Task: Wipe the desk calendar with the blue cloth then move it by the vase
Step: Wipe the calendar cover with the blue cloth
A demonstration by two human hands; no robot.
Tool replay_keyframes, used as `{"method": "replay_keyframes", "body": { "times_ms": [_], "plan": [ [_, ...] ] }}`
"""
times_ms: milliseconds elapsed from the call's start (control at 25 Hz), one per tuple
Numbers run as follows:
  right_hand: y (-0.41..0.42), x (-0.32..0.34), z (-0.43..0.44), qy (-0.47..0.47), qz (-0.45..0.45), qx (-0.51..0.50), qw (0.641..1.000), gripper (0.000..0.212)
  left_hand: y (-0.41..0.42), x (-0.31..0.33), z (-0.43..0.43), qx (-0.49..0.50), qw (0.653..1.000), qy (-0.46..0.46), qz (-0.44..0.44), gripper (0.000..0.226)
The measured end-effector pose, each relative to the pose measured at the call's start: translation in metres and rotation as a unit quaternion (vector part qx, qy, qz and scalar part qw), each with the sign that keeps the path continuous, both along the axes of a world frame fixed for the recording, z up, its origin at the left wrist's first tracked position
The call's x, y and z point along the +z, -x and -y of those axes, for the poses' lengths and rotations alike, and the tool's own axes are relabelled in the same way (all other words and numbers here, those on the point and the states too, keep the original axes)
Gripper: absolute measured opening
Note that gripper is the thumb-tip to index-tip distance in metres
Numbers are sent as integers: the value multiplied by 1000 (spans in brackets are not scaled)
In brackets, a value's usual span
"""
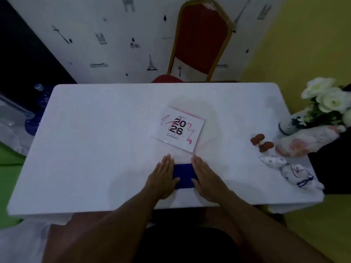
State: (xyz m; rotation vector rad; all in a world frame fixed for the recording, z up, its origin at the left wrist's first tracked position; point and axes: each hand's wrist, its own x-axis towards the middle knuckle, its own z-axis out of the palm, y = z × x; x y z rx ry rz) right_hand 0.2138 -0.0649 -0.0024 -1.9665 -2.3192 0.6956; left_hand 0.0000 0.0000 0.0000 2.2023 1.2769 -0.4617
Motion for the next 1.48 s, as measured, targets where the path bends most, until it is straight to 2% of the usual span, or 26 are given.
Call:
{"method": "replay_keyframes", "body": {
  "times_ms": [80, 240, 360, 440, 600, 720, 840, 960, 1080, 1160, 1240, 1360, 1480],
  "plan": [
    [4, -10, 7, -13, -20, 57, 998, 75, 14, -6, 11, -16, 1000, -11, 1, 96],
    [3, -22, 9, -32, 39, 130, 990, 76, 30, -21, 24, -57, 997, -19, -37, 107],
    [-4, -25, 1, -76, 86, 164, 980, 67, 33, -23, 18, -83, 994, -62, -39, 94],
    [-7, -28, -1, -107, 99, 194, 970, 61, 36, -18, 15, -121, 982, -142, -13, 83],
    [-6, -27, -3, -120, 110, 193, 968, 61, 34, -13, 4, -174, 966, -192, -10, 69],
    [4, -23, -6, -135, 108, 167, 971, 58, 33, -11, -6, -159, 970, -185, 17, 62],
    [24, -21, -12, -131, 78, 116, 981, 59, 34, -10, -13, -88, 989, -94, 71, 52],
    [48, -18, -24, -121, 37, 87, 988, 57, 40, -11, -19, -16, 998, 4, 64, 61],
    [55, -14, -34, -107, -4, 79, 991, 44, 49, -7, -25, 43, 994, 49, 86, 84],
    [52, -14, -37, -94, -43, 44, 994, 40, 58, -3, -32, 68, 992, 38, 98, 100],
    [48, -13, -44, -40, -122, -35, 991, 41, 66, -2, -48, 86, 990, 10, 114, 102],
    [36, 1, -66, 23, -224, -135, 965, 38, 67, -1, -78, 66, 986, -47, 143, 77],
    [23, 20, -101, -55, -289, -216, 931, 32, 61, -4, -105, 39, 984, -89, 150, 64]
  ]
}}
